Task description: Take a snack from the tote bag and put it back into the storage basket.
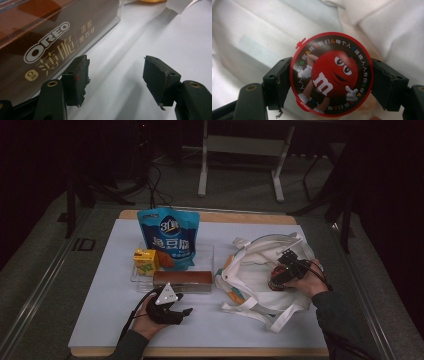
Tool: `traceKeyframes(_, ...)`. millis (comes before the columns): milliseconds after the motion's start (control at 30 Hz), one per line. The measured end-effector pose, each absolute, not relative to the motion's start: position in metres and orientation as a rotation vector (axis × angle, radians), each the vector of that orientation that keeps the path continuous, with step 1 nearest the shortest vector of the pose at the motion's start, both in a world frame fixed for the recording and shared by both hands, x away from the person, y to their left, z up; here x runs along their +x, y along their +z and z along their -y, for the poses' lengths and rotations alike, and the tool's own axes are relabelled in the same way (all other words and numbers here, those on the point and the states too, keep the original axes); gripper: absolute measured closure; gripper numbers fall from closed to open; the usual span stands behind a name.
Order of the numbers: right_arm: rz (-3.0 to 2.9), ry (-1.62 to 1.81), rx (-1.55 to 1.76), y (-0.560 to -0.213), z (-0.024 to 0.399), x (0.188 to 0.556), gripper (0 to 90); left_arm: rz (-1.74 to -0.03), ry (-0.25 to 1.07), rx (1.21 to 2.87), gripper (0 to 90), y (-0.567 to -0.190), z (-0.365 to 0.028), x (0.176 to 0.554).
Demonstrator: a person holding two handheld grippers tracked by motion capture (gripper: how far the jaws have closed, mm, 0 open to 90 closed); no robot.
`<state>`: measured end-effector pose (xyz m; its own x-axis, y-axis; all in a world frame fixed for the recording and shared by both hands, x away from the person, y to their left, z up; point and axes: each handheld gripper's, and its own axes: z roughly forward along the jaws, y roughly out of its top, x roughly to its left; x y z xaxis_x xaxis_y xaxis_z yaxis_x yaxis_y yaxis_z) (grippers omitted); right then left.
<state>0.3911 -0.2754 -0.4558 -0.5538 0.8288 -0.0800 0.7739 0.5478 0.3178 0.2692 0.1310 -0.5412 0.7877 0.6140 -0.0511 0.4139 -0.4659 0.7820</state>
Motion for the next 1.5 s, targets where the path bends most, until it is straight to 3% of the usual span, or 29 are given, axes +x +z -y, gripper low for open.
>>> traceKeyframes(767, -2.596, 0.380, 1.340, -0.459, 0.270, 0.388, 25.5, -0.761, 0.298, 2.127, 37.2, -0.541, -0.131, 0.269)
traceKeyframes(1500, -2.633, 0.466, 1.247, -0.429, 0.251, 0.375, 25.5, -0.759, 0.300, 2.126, 37.2, -0.541, -0.131, 0.269)
